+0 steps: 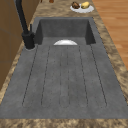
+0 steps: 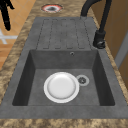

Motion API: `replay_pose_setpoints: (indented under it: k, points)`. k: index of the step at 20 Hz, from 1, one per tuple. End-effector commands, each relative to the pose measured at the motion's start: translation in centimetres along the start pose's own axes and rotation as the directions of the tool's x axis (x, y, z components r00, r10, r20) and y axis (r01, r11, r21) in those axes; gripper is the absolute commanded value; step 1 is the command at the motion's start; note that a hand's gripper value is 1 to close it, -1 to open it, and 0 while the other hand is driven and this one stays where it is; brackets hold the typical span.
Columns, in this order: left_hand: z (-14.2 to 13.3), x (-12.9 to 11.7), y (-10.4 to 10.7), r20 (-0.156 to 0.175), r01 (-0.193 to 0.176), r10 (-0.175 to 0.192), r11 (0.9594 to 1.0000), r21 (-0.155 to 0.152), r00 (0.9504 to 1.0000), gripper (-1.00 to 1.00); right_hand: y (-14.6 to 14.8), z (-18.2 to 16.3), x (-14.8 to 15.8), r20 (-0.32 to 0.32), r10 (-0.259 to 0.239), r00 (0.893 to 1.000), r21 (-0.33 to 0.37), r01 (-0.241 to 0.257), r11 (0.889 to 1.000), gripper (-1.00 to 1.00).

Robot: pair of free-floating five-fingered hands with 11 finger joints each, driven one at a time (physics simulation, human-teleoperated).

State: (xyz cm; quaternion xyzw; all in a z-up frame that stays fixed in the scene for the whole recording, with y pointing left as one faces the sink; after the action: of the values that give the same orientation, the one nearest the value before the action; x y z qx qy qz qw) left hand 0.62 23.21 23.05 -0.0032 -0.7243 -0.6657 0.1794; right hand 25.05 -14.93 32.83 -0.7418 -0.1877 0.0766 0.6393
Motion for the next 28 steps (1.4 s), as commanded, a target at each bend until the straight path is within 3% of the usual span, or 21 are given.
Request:
replay_pose_setpoints:
  k: [1,8,15,20,26,28]
  points:
    - [0.0,0.0,0.0,0.0,0.0,0.0,1.0,0.0,1.0,0.0,1.4,0.1,-0.8,0.091,0.034,0.995,0.043,-0.038,0.998,-1.0]
    - [0.0,0.0,0.0,0.0,0.0,0.0,1.0,0.0,1.0,0.0,3.0,0.0,-2.8,0.196,0.019,0.98,0.073,-0.034,0.997,-1.0]
    - [0.0,0.0,0.0,0.0,0.0,0.0,1.0,0.0,1.0,0.0,3.8,-0.2,-4.7,0.314,0.0,0.949,0.088,-0.029,0.996,-1.0]
    - [0.0,0.0,0.0,0.0,0.0,0.0,1.0,0.0,1.0,0.0,4.0,-0.2,-5.5,0.405,-0.006,0.914,0.081,-0.029,0.996,-1.0]
    - [0.0,0.0,0.0,0.0,0.0,0.0,1.0,0.0,1.0,0.0,4.0,-0.2,-6.0,0.509,-0.013,0.861,0.071,-0.027,0.997,-1.0]
    - [0.0,0.0,0.0,0.0,0.0,0.0,1.0,0.0,1.0,0.0,3.9,-0.1,-6.2,0.546,-0.014,0.838,0.075,-0.032,0.997,-1.0]
